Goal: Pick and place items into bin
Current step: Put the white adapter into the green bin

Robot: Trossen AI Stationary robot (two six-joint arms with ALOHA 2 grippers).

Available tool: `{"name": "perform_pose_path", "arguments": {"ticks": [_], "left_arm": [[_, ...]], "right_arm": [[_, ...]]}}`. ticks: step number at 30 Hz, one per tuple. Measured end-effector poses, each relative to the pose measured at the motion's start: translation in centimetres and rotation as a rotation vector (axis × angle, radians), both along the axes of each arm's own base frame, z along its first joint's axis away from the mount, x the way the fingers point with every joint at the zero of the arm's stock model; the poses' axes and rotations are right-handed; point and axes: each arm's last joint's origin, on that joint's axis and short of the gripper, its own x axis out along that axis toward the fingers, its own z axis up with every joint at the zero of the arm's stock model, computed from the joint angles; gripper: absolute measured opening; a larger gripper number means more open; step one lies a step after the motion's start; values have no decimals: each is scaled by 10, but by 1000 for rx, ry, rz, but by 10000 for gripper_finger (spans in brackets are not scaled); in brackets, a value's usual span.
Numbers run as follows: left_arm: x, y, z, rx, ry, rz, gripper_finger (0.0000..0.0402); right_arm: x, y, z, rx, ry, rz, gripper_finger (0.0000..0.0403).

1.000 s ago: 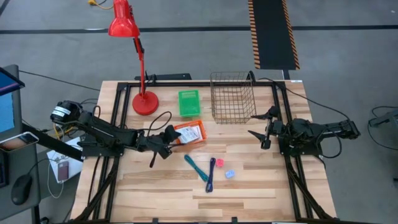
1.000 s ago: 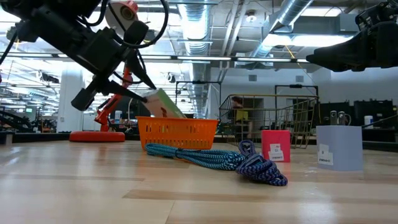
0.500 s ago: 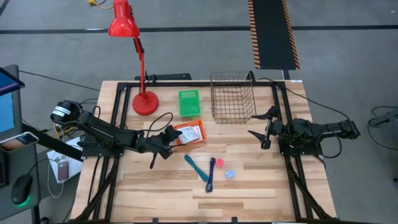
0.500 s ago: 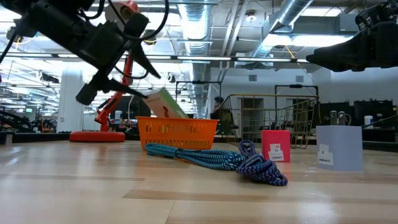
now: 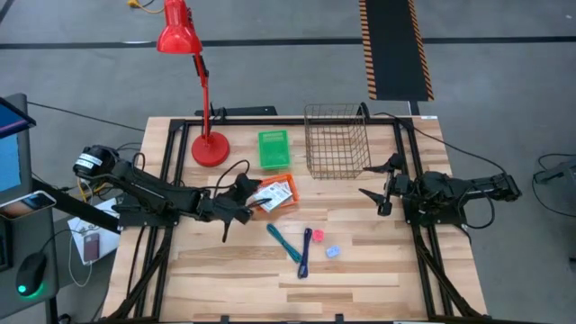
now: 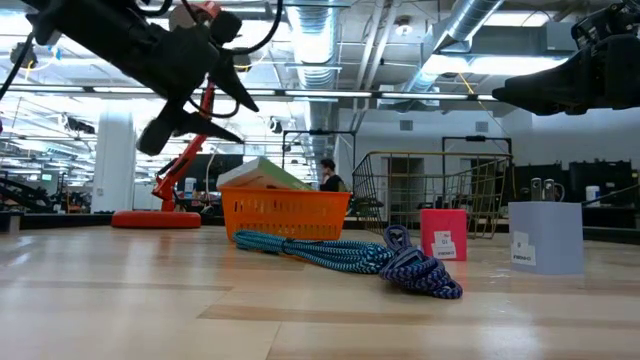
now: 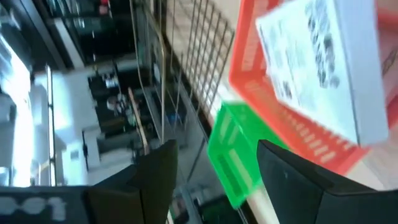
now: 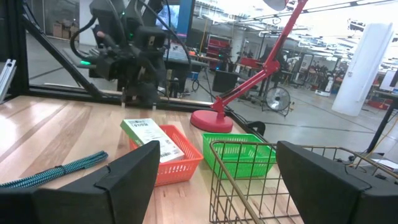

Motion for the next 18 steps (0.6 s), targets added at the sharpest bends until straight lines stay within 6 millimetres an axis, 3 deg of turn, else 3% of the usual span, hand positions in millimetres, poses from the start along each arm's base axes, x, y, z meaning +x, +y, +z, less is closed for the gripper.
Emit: {"name": "perform_pose_path", "arguments": {"ticks": [5,8,14,18], "left_arm": [[-2,-7,7,-59,-146,98,213],[-4,-22,25,-196,-297,66,213],[-17,-51,75,-665,-637,8,213],[-29,-62,91,-953,-695,-88,213]], "right_arm": [[0,0,0,0,0,0,317],[0,0,0,0,-1,0,317],[0,0,0,0,0,0,317],[0,0,0,0,0,0,317]]}}
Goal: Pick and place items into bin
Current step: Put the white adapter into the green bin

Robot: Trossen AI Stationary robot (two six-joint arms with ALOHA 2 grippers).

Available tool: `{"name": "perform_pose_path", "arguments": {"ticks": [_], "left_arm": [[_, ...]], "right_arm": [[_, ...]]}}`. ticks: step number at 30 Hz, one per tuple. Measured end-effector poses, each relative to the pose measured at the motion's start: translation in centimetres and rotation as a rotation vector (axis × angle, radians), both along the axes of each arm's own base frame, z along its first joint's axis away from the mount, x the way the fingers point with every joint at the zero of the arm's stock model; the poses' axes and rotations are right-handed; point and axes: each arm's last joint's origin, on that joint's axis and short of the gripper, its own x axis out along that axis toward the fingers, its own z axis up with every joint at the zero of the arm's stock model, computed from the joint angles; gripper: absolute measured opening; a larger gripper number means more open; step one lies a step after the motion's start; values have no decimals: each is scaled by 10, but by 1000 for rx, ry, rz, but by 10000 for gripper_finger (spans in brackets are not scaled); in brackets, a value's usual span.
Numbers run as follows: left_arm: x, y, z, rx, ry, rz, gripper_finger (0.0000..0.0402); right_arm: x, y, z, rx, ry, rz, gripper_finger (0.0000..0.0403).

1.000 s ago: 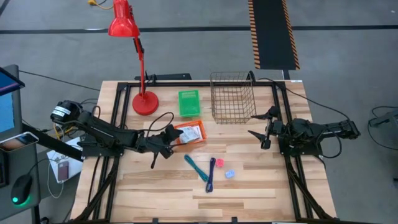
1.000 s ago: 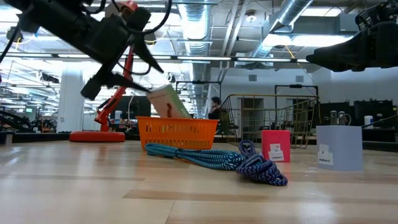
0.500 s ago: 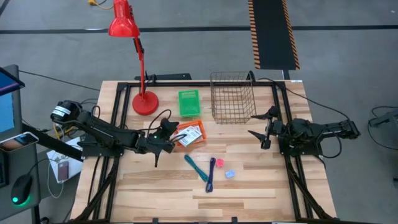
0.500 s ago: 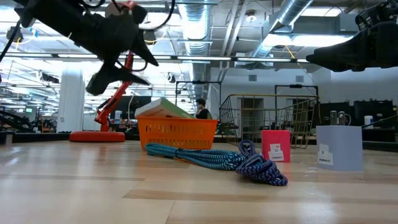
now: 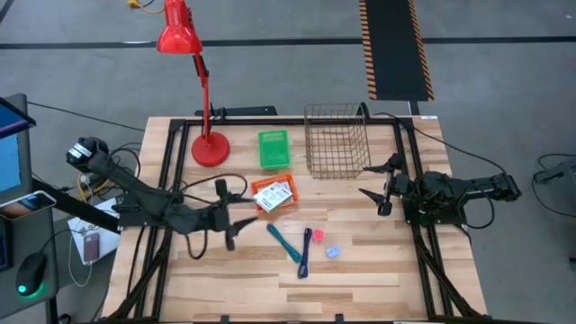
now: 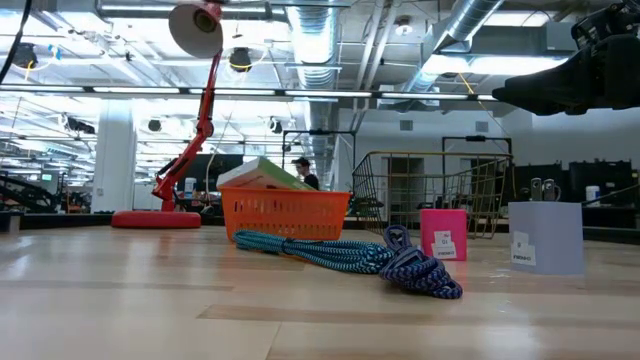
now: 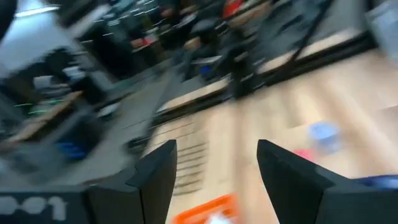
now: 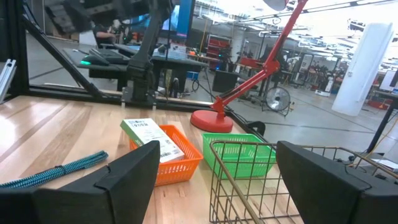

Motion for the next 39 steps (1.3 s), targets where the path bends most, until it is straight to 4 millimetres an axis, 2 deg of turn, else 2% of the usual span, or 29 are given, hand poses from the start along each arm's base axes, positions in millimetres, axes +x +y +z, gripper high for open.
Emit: {"name": "perform_pose_path", "arguments": {"ticks": [4,9,39], "left_arm": [[-8,-7,4,-52,2,-150,213],[-9,-10,2,-30,32,-227,213],[-21,-2,-34,181,413,-228,213]], "right_arm": [[0,0,0,0,0,0,317],[0,0,0,0,0,0,317],[0,0,0,0,0,0,317]]}}
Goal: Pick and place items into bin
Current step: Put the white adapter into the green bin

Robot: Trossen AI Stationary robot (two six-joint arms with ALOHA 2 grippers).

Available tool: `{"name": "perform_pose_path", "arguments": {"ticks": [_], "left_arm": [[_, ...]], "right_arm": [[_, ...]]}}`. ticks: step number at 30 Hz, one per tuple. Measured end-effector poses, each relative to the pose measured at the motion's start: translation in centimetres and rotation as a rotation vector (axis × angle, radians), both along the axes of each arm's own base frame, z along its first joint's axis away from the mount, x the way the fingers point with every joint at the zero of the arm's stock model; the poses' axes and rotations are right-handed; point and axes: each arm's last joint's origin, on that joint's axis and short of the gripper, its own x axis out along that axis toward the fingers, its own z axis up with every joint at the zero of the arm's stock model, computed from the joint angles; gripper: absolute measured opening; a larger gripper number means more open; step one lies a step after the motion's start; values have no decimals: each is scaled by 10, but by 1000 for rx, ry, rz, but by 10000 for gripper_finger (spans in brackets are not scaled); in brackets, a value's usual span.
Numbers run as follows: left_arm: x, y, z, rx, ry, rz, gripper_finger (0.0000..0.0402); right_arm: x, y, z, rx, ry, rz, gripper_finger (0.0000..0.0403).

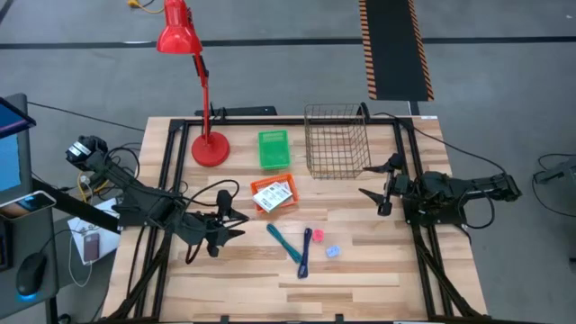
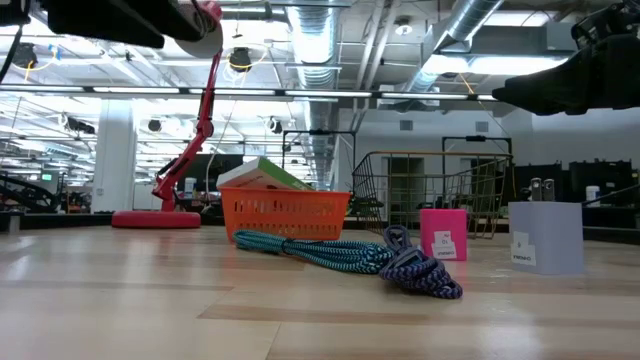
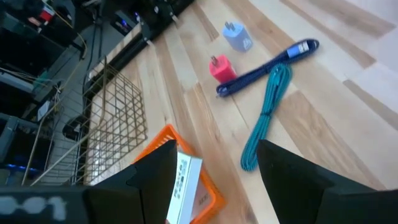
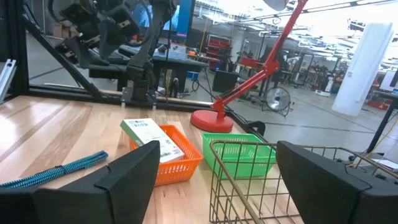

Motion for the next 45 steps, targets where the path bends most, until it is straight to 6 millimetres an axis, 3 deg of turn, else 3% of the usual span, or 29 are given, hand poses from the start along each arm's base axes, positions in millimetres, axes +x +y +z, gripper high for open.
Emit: {"name": "perform_pose_path", "arguments": {"ticks": [30,40,45], "left_arm": [[-1,1,-1,28,16,-10,213],[-1,1,-2,297,41,-151,213],[-1,0,-1,186,35,-144,213]], "right_arm": [[0,0,0,0,0,0,317],[0,0,0,0,0,0,317],[0,0,0,0,0,0,317]]}}
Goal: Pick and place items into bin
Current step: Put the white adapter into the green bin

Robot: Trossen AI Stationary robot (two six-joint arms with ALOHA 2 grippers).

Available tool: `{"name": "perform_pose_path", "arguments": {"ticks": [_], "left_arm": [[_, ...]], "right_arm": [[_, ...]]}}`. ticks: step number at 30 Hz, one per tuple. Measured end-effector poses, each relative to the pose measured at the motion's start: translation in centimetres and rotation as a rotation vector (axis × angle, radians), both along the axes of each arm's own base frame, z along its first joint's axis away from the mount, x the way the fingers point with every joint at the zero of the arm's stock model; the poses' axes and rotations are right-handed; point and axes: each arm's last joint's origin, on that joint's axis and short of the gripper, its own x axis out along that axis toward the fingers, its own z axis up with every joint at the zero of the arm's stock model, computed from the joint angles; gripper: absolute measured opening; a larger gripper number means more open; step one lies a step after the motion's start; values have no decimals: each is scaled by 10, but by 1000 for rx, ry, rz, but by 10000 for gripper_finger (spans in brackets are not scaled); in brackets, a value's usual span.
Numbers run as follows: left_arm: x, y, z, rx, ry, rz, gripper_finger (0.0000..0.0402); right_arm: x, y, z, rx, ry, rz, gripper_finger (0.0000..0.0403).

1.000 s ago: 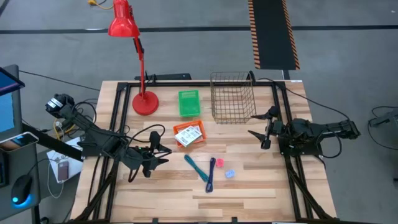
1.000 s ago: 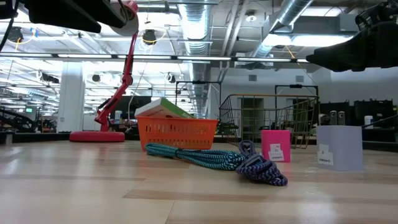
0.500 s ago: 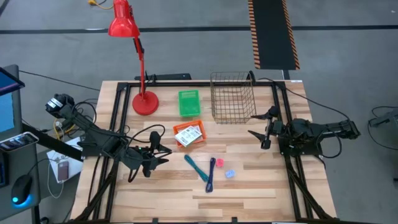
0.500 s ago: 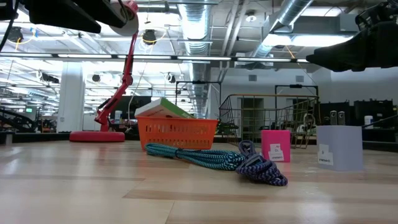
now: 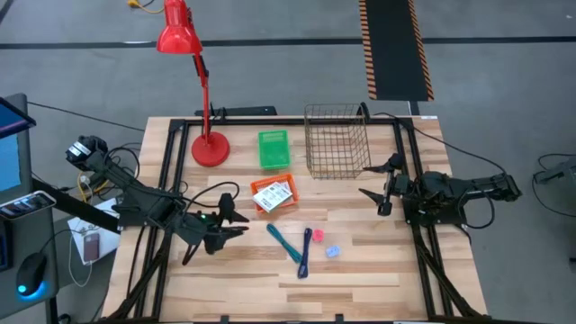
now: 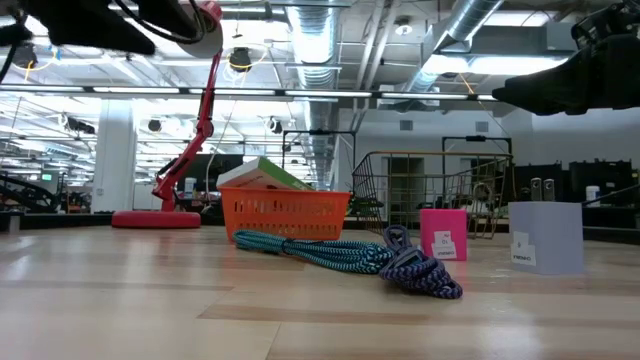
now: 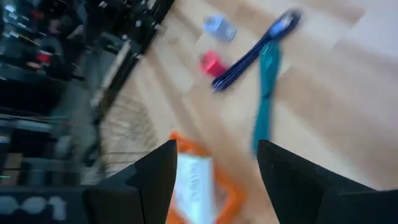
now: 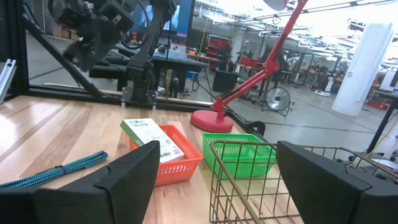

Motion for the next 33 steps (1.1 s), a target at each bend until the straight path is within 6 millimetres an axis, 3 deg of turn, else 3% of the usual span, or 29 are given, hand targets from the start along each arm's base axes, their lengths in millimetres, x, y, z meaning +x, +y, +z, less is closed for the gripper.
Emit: {"name": "perform_pose_path", "arguments": {"ticks": [4,12,18,24,28,33], "left_arm": [[3,-6,6,-187,-32,-64,213],[15,-4,22,-540,-44,-371,213],[38,13,20,-717,-86,-215,213],[65,28,3,-839,-94,-33,213],[77,29,-6,-886,-115,-11,213],[80,26,-2,-898,-172,-46,213]], "right_arm": [[0,0,0,0,0,0,317],[0,0,0,0,0,0,317],[0,0,0,0,0,0,317],[0,0,0,0,0,0,317],[0,0,0,0,0,0,317],[0,0,0,0,0,0,317]]}}
